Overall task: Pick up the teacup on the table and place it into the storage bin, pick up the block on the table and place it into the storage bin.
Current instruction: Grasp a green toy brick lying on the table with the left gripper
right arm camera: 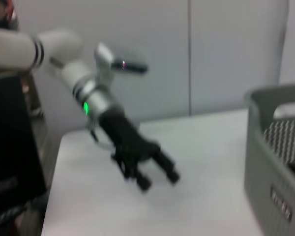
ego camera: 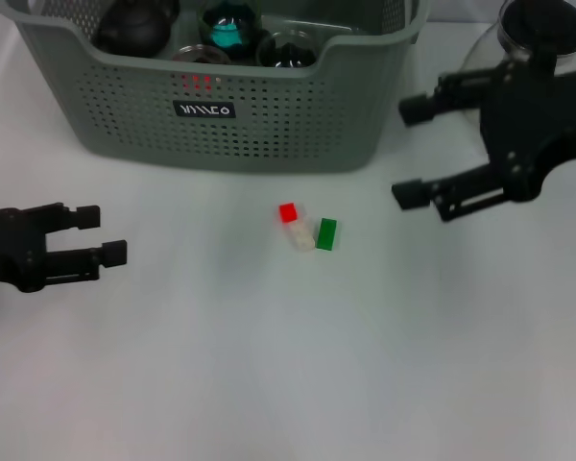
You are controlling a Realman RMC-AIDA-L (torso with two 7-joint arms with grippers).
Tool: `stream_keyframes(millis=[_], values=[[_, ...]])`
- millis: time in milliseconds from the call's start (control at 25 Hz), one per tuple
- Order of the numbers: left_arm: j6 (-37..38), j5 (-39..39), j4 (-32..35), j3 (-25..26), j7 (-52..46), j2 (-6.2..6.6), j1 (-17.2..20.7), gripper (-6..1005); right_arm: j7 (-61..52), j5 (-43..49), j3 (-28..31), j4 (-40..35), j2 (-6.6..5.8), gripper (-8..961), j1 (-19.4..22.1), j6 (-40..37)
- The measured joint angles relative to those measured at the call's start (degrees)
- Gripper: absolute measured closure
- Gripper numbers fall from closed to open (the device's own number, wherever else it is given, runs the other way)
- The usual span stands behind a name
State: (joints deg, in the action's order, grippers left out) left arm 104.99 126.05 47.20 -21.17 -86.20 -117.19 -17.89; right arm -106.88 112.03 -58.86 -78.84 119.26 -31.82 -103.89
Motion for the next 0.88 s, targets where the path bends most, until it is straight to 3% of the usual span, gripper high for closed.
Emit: stream_keyframes(millis=[280, 640, 880], values=[[3.08, -0.47, -0.16, 3.62, 1.06, 0.17, 0.48, 171, -8.37, 13.61, -8.45, 1.84, 0.96, 40, -6.66, 3.19], [0.85, -0.51, -2.8, 4.45, 2.38, -0.33, 0.48, 172, -9.24, 16.23, -27.17, 12.11, 1.03, 40, -14.38, 14.29], [-0.29, -0.55, -3.18, 4.47, 2.41, -0.66, 0.27, 172, -15.04, 19.09, -33.97, 22.45, 1.27, 40, -21.15, 23.39]])
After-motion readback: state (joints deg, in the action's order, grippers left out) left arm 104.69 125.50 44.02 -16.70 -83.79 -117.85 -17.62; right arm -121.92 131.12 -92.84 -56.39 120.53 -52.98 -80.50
